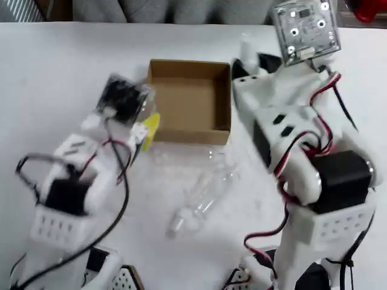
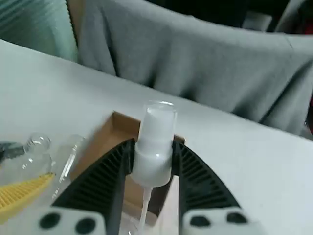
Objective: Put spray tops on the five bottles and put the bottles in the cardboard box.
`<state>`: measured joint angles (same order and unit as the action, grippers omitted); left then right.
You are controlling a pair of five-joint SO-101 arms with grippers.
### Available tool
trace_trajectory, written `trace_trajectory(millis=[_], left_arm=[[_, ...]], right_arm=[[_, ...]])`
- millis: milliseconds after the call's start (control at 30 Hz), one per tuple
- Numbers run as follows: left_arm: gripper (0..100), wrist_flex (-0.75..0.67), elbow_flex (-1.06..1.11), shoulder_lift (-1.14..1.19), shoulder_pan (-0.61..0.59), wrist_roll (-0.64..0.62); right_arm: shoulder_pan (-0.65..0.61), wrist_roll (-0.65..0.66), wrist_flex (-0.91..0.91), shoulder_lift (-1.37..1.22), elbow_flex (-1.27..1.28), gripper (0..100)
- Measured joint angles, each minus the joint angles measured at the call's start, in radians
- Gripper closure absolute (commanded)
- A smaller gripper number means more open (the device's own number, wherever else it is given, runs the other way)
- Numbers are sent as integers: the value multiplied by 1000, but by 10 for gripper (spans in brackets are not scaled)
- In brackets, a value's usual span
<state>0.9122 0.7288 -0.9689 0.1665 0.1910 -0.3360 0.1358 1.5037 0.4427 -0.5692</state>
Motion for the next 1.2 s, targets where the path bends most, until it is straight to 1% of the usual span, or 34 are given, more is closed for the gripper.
trace_trajectory(millis=[133,267,333,467,533,633,733,933,1000,1100,1200], left_arm=[[924,26,49,-155,-3,-8],[924,26,126,-269,-6,-8],[924,26,161,-315,-5,-8],[924,26,253,-397,-8,-14],[924,11,316,-443,-8,-14],[924,-74,411,-499,-5,-15],[924,-115,466,-539,-8,-17],[924,-118,482,-557,11,-17],[927,-118,482,-557,17,-17],[967,-118,482,-557,12,-21],[972,-118,482,-557,-2,-104]], right_arm=[[-98,0,-71,0,-51,977],[-250,3,-192,0,-63,981],[-301,28,-206,8,-63,981],[-313,51,-83,49,-64,981],[-307,52,-78,51,-64,981],[-269,48,-100,49,-64,981],[-273,-32,-176,44,-51,981],[-269,-345,-374,-17,80,982],[-261,-385,-433,-15,117,982],[-265,-402,-486,-15,150,982],[-262,-408,-534,-17,181,982]])
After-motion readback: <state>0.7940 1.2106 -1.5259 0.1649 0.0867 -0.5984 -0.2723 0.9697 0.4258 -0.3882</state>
